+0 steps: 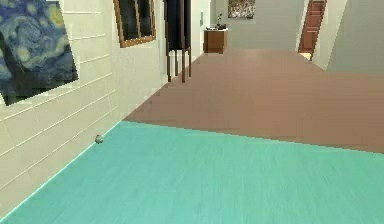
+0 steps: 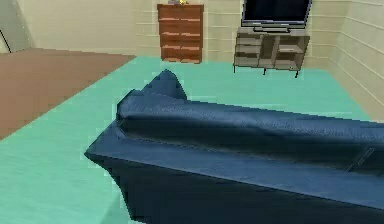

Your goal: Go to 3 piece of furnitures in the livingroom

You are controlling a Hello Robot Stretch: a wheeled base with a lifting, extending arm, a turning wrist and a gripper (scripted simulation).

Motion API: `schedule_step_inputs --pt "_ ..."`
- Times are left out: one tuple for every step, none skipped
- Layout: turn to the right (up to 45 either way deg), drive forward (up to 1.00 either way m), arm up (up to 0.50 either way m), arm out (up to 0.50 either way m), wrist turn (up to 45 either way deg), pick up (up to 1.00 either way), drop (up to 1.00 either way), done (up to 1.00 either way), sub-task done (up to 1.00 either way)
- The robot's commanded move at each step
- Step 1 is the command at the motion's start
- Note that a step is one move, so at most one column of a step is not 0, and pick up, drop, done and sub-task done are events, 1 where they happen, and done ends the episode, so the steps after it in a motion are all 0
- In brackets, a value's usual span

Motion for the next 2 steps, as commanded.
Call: schedule_step_inputs --pt "12.0 0.0 0.0 0.0 0.0 0.0 0.0 0.0 0.0" --pt "0.0 0.9 0.0 0.0 0.0 0.0 0.0 0.0 0.0"
